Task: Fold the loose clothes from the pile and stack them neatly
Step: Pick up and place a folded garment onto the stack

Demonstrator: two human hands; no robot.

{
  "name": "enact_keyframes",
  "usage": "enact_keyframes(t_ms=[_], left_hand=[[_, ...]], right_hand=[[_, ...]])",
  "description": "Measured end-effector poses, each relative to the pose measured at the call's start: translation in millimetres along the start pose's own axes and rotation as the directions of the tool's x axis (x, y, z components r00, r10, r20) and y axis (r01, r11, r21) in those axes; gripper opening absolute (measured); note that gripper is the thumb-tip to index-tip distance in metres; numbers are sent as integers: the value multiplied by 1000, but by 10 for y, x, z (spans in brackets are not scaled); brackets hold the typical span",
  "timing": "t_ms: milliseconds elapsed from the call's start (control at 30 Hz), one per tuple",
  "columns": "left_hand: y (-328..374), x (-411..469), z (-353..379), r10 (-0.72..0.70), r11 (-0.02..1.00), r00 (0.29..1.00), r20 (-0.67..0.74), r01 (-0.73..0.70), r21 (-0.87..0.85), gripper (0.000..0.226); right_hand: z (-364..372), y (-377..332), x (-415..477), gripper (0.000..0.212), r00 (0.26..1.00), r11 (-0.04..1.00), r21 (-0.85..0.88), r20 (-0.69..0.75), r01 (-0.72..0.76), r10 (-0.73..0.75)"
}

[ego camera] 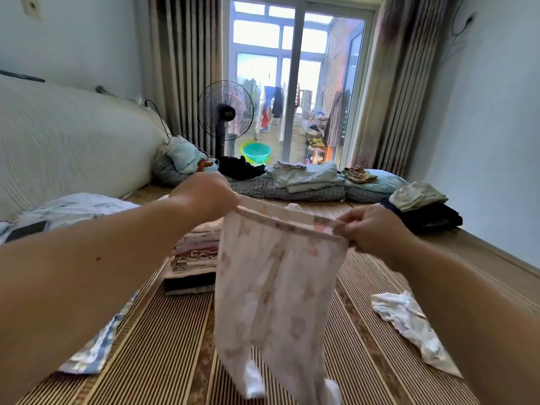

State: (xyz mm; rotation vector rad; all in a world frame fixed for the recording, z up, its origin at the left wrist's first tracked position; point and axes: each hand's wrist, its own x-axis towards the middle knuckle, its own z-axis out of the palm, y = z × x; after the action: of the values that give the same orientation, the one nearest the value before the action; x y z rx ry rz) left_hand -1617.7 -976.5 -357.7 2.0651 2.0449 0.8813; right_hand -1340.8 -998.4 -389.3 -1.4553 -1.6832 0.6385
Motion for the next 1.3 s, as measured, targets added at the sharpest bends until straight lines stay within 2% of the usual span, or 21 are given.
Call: enact_keyframes(t_ms=[100,167,233,333,400,467,500,533,600,633,700,800,867,900,1000,1067,1167,1267,1300], left_hand=[[75,77,-185,41,997,998,-46,-44,-66,24],[99,101,-307,69,988,997,-16,-71,-139,28],[99,98,-400,119,977,991,62,-106,-187,26],[98,56,-498,179,966,971,158,-143,-216,19],[114,22,-540,198,956,956,217,-139,-259,23],[107,-4,-580,209,914,925,318,-69,-399,32],[95,-13,-601,226,885,900,373,-30,-465,36],[77,-30,-624,252,860,871,421,-2,-510,37],[54,-81,-677,302,823,817,491,36,-567,27],[43,-102,-699,325,807,789,521,56,-588,22],[-2,-114,-733,355,779,744,565,98,-619,22],[-48,-118,-734,386,752,710,589,127,-646,26],[-34,-147,-697,387,747,729,564,110,-655,26],[-28,-162,-666,395,749,742,542,82,-658,34],[-31,-189,-553,507,756,736,448,-131,-641,72],[-4,-200,-478,542,767,730,416,-228,-599,78],[11,-154,-395,472,823,778,414,-221,-523,69],[18,-131,-327,429,841,807,406,-193,-505,44],[13,-117,-306,418,822,822,387,-160,-547,36]], right_hand=[[-142,-307,104,18,998,959,280,-40,52,-43],[-206,-453,121,19,995,919,383,-18,95,-96],[-249,-542,94,14,983,930,322,-1,175,-184],[-292,-615,6,14,949,943,109,-11,314,-315],[-332,-645,-67,32,905,905,-37,70,424,-421],[-372,-652,-141,56,857,863,-87,202,498,-474],[-391,-643,-166,54,843,856,-81,243,510,-479],[-410,-624,-171,41,833,852,-71,269,518,-484],[-462,-585,-161,14,823,858,-6,287,513,-490],[-490,-568,-172,10,830,873,42,291,486,-476],[-551,-531,-181,22,862,910,79,297,407,-411],[-588,-517,-193,26,902,943,102,274,318,-334],[-572,-511,-201,23,916,944,200,256,264,-310],[-560,-510,-208,23,918,939,235,249,252,-308],[-504,-503,-202,25,930,926,297,211,232,-301],[-485,-508,-189,26,942,922,295,145,252,-303],[-488,-528,-190,24,945,906,325,89,271,-315],[-495,-509,-173,20,949,906,353,117,235,-292],[-492,-498,-158,20,954,914,336,116,226,-278]])
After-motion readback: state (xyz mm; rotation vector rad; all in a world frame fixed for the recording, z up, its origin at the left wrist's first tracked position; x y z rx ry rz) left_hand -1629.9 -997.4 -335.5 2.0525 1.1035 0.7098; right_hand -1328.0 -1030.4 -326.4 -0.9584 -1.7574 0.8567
